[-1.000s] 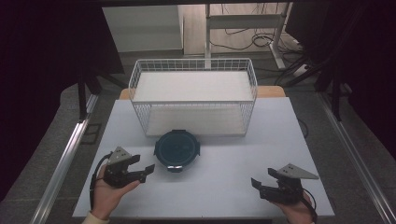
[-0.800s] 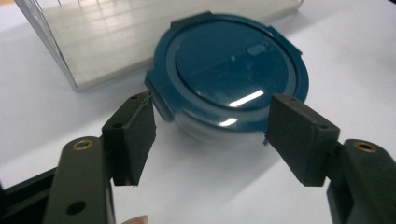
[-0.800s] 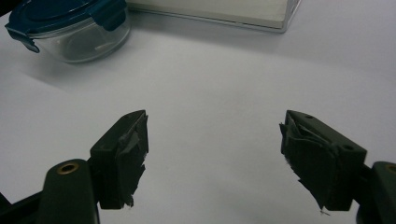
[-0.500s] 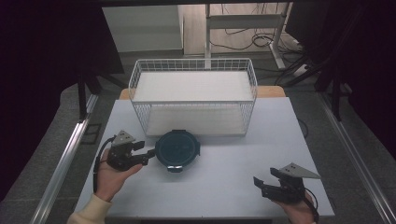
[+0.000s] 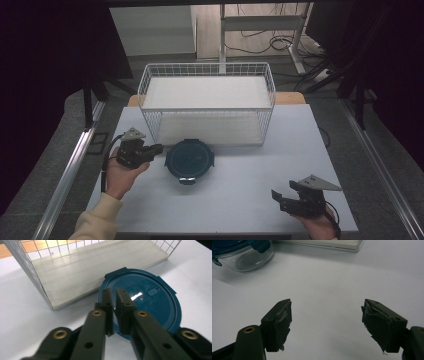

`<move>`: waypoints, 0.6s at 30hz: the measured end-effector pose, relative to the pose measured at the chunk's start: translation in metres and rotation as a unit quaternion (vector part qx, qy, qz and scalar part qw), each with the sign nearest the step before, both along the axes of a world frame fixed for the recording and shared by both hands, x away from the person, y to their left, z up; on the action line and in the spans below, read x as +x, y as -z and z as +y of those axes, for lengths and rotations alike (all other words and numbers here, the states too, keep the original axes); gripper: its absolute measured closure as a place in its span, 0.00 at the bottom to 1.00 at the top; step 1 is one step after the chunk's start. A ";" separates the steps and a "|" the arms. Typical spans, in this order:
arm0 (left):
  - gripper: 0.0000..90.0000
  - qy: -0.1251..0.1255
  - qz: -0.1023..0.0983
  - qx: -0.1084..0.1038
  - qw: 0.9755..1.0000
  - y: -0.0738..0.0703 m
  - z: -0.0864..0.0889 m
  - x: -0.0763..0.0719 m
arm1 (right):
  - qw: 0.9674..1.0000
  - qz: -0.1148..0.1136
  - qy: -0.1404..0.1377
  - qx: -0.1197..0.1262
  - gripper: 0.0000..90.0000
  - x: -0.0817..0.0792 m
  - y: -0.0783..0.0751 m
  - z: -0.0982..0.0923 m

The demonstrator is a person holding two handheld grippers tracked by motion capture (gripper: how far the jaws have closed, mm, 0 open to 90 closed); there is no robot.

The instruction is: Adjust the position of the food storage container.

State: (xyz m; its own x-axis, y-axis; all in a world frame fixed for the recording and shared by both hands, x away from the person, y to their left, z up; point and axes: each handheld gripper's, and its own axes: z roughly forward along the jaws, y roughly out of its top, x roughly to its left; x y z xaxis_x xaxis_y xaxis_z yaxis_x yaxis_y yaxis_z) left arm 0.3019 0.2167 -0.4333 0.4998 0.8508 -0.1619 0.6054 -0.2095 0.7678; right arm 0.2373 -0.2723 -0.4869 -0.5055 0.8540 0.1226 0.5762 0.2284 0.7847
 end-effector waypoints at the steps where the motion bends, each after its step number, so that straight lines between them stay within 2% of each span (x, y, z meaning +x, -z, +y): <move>1: 0.98 0.002 0.002 0.000 1.000 0.001 -0.001 0.005 | 1.000 0.001 0.001 0.000 0.27 0.000 0.000 0.000; 4: 1.00 0.004 0.002 0.008 1.000 0.002 -0.003 0.011 | 1.000 0.002 0.002 0.000 0.27 0.000 0.001 0.000; 5: 1.00 0.003 0.008 0.012 1.000 0.005 -0.005 0.019 | 1.000 0.001 0.002 0.000 0.27 0.001 0.001 0.000; 6: 1.00 0.003 0.008 0.012 1.000 0.005 -0.005 0.019 | 1.000 0.001 0.002 0.000 0.27 0.001 0.001 0.000; 7: 1.00 0.000 0.013 0.017 1.000 0.009 -0.006 0.027 | 1.000 0.002 0.003 -0.001 0.27 0.001 0.001 0.000; 8: 1.00 0.000 0.013 0.017 1.000 0.009 -0.006 0.027 | 1.000 0.003 0.003 -0.001 0.27 0.001 0.002 0.000; 9: 1.00 -0.004 0.018 0.023 1.000 0.013 -0.008 0.035 | 1.000 0.003 0.003 -0.003 0.27 0.001 0.002 0.000; 10: 1.00 -0.004 0.018 0.023 1.000 0.013 -0.008 0.035 | 1.000 0.003 0.003 -0.003 0.27 0.001 0.002 0.000; 11: 1.00 -0.006 0.024 0.027 0.999 0.019 -0.010 0.042 | 1.000 0.003 0.003 -0.003 0.27 0.001 0.002 -0.001; 15: 1.00 -0.010 0.032 0.041 0.999 0.030 -0.015 0.055 | 1.000 0.003 0.003 -0.005 0.27 0.001 0.003 -0.001; 17: 1.00 -0.006 0.037 0.061 0.997 0.036 -0.017 0.060 | 1.000 0.004 0.004 -0.006 0.27 0.001 0.004 -0.001; 18: 1.00 -0.009 0.039 0.063 0.997 0.039 -0.018 0.062 | 1.000 0.004 0.003 -0.008 0.27 0.002 0.004 -0.001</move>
